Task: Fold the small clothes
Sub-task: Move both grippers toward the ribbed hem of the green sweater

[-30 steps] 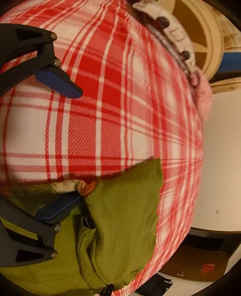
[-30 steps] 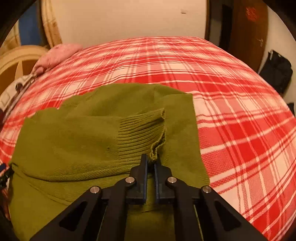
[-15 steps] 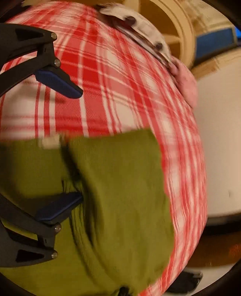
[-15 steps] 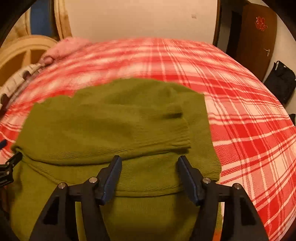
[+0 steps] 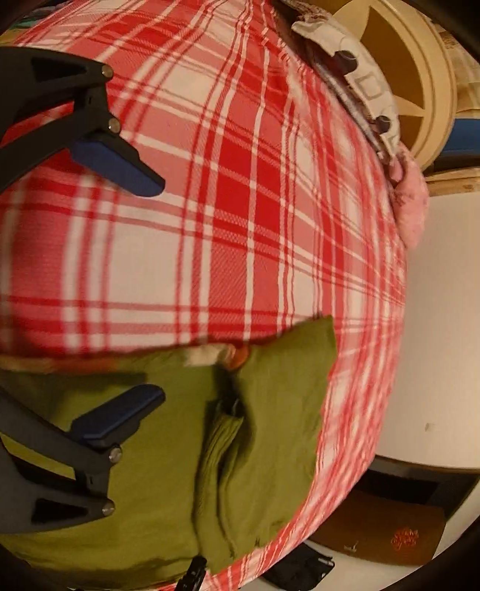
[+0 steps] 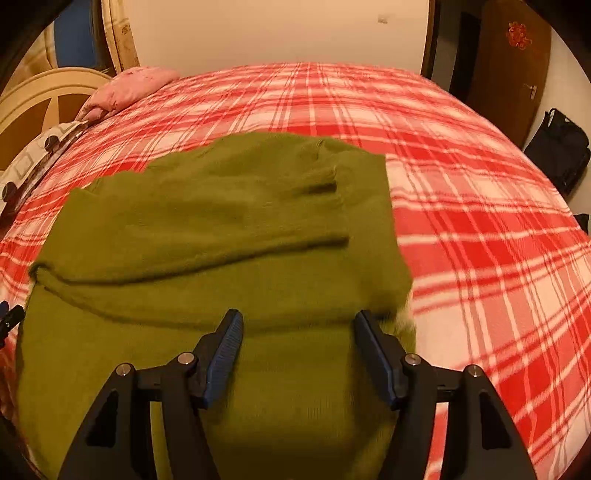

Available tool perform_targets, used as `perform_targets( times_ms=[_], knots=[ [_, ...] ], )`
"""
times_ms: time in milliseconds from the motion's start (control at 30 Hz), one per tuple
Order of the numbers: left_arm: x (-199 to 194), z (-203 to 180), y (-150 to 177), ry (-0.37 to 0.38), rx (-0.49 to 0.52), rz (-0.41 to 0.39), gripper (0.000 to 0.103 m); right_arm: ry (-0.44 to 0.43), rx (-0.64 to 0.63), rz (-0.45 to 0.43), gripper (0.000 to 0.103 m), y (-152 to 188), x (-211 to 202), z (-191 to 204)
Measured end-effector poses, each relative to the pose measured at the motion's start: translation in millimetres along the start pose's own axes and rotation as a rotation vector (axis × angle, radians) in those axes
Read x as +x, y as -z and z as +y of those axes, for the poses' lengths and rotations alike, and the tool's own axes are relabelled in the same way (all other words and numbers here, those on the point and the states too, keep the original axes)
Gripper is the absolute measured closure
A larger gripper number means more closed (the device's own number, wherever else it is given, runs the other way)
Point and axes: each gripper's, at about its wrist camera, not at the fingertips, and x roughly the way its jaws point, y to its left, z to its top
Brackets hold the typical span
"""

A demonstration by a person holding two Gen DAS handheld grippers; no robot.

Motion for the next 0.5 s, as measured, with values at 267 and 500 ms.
perform_targets(
  times_ms=[267, 500],
  knots=[
    [-31, -26, 25, -0.008, 0.140, -0.052, 0.000, 0.036, -0.025, -0.008, 0.039, 49, -28, 2],
    [-34, -26, 45, 0.016, 0.142, -0.010, 0.000, 0.040, -0.017, -0.021, 0.039, 82, -52, 0]
  ],
)
